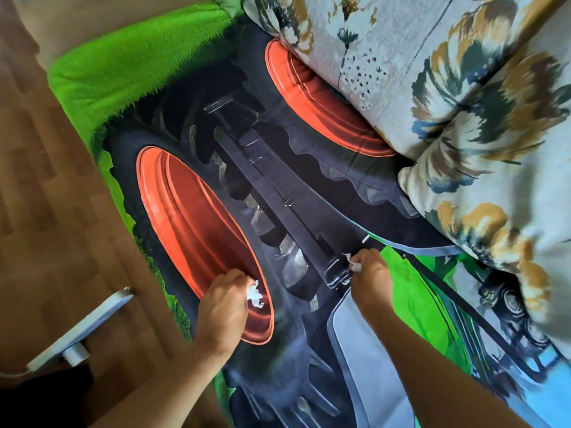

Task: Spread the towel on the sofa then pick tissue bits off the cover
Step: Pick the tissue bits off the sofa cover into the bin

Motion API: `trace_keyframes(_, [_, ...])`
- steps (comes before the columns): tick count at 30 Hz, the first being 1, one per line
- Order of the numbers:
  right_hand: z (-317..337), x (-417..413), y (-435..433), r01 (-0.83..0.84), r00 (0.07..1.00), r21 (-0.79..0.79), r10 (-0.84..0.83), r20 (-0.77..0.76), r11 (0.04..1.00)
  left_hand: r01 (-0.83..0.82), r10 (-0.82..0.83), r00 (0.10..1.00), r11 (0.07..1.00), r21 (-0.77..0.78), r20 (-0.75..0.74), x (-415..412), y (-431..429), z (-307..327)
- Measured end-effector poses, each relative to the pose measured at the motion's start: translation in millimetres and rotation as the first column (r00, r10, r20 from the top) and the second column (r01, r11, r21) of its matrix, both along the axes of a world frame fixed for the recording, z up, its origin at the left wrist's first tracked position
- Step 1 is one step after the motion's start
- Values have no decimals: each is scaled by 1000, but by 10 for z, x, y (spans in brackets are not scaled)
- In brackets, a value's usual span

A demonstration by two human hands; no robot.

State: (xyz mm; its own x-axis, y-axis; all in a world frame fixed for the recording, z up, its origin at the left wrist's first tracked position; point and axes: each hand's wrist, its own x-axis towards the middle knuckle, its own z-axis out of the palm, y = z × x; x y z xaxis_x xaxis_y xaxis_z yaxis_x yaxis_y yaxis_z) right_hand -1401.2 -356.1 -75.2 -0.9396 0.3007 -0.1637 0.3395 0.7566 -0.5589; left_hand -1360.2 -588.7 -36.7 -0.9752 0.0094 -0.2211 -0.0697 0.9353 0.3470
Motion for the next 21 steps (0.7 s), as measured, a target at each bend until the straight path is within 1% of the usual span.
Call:
trace_keyframes(2, [21,139,-150,-29,999,-114,24,-48,993,-34,34,999,999,10,2,16,14,21])
trace_keyframes(3, [23,217,-238,-58,996,-141,49,-69,988,-51,51,999,999,17,7,39,21,30])
trace_keyframes(5, [31,352,-412,-110,990,-143,96,-108,984,-62,61,998,998,33,17,83,26,55])
trace_keyframes(7, [54,448,-525,-140,985,-146,123,-120,979,-36,35,999,999,37,23,108,25,62])
trace_keyframes(9, [73,515,-566,-178,983,-153,168,-76,972,2,-3,999,1000,26,49,131,42,67])
trace_keyframes(12, [99,626,-595,-303,952,-115,307,19,946,73,-72,992,997,-4,100,194,84,78])
trace_keyframes(15, [89,752,-681,-408,908,-77,413,64,910,73,-79,987,996,44,143,221,117,85])
trace_keyframes(16, [77,790,-711,-401,911,-93,407,61,912,48,-58,988,996,73,143,217,117,96])
trace_keyframes(17, [60,818,-730,-357,928,-129,367,67,925,12,-27,990,994,105,142,207,120,107])
trace_keyframes(18, [69,836,-746,-257,957,-179,275,90,950,-29,10,990,991,132,141,198,121,116])
trace_keyframes(19, [90,837,-758,-118,981,-238,151,125,964,-66,44,988,987,146,145,187,105,135])
trace_keyframes(20, [95,836,-746,12,985,-275,36,166,961,-93,69,986,983,160,152,180,96,142])
trace_keyframes(21, [123,835,-747,104,979,-292,-46,199,951,-113,85,984,977,180,157,179,62,170])
